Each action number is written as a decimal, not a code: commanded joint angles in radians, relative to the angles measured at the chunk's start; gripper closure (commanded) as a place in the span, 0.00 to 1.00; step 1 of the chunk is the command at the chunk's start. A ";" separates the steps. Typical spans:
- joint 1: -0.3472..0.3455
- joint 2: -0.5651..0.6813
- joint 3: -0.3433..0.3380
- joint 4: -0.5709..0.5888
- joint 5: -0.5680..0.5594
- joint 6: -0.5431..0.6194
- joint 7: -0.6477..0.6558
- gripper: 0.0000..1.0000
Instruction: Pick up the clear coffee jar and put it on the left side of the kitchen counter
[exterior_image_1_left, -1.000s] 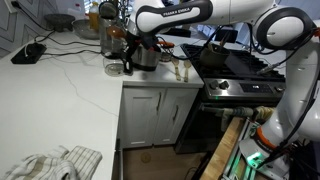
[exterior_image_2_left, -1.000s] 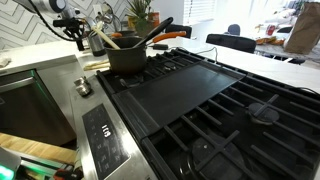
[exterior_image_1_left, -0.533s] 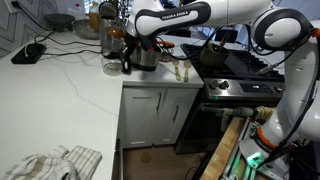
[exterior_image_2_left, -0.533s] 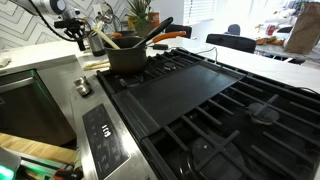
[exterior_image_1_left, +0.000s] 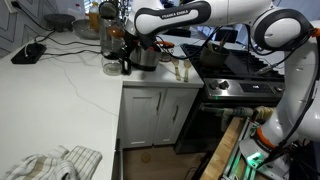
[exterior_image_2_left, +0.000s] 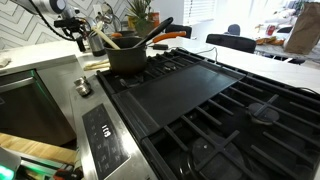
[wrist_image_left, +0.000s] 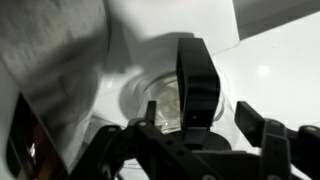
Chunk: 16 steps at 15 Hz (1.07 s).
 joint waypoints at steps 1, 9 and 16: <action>-0.023 -0.031 0.039 -0.006 0.011 -0.078 0.006 0.00; -0.012 -0.213 0.044 -0.072 0.057 -0.301 0.214 0.00; -0.004 -0.433 0.005 -0.205 -0.072 -0.446 0.540 0.00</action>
